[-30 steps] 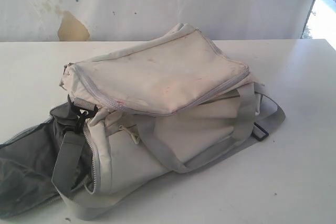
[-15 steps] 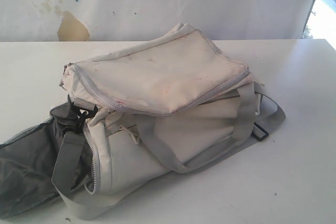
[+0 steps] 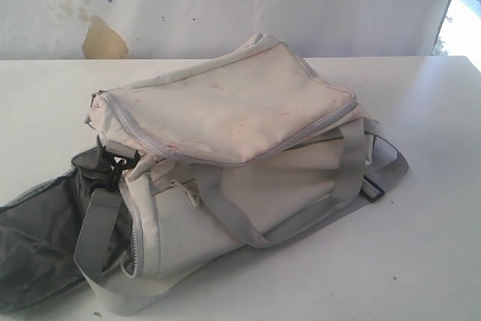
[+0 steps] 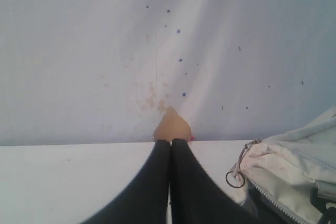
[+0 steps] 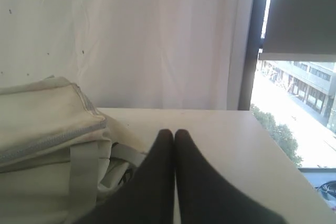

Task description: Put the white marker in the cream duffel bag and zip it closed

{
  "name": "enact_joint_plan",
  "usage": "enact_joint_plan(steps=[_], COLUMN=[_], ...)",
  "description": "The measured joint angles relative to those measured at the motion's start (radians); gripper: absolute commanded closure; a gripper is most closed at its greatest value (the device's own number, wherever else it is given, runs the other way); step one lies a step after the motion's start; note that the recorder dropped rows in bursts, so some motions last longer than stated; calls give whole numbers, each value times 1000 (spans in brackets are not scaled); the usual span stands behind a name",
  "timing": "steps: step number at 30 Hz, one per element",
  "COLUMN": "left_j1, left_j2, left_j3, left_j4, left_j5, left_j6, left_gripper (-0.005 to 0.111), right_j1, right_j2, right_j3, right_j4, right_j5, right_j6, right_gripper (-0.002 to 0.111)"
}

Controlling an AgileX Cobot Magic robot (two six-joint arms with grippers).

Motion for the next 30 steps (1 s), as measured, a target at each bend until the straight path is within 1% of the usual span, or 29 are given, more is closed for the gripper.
enact_joint_plan(steps=[5, 14, 18, 30], left_j1=[0, 0, 0, 0], left_j2=[0, 0, 0, 0], left_j3=[0, 0, 0, 0], left_j4=[0, 0, 0, 0], left_j5=[48, 193, 207, 209], left_j6=[1, -12, -22, -24], left_gripper=[107, 107, 107, 107], right_j1=[0, 0, 0, 0], right_j2=[0, 0, 0, 0], right_j3=[36, 36, 36, 36], right_j4=[0, 0, 6, 6], right_j5=[-5, 111, 139, 144], right_j6=[0, 18, 26, 26], right_gripper=[108, 108, 108, 108])
